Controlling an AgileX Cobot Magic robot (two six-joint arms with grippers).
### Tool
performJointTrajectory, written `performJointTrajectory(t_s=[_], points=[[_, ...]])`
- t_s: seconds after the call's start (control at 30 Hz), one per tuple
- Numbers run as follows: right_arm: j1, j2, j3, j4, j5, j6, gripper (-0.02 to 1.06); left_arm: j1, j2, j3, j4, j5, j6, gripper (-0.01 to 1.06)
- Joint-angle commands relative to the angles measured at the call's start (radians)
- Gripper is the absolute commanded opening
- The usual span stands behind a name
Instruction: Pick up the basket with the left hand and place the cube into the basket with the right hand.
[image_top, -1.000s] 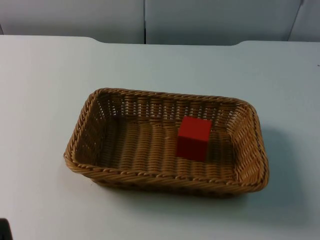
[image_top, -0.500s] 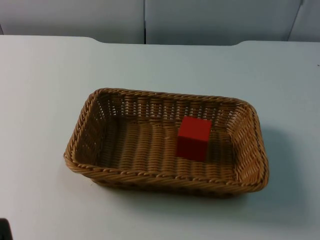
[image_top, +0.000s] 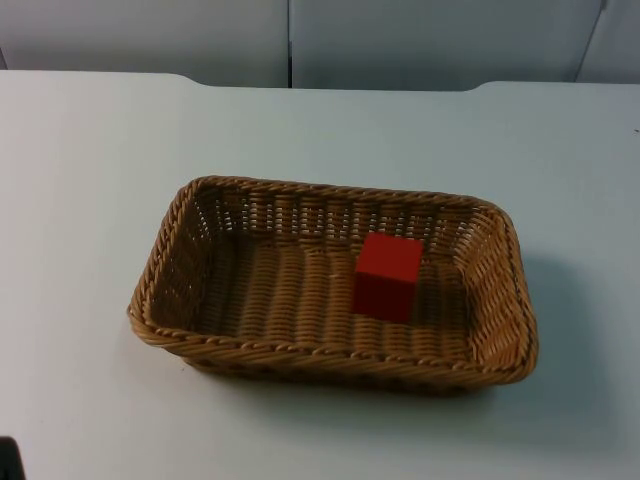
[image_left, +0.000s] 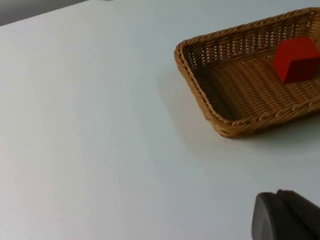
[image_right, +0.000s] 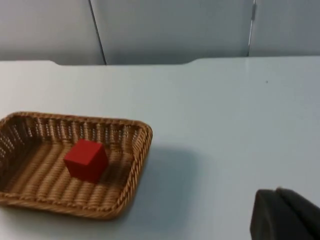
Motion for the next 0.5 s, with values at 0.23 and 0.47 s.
performJointTrajectory(t_s=[0.23,0.47], points=[[0.003,-0.005,0.107,0.005,-0.016,-0.085,0.00,-0.030,-0.004,0.015,0.006,-0.001,-0.008,0.00],[0.008,-0.005,0.111,-0.017,-0.036,-0.093,0.00,-0.051,-0.004,0.015,0.006,-0.001,-0.019,0.00]])
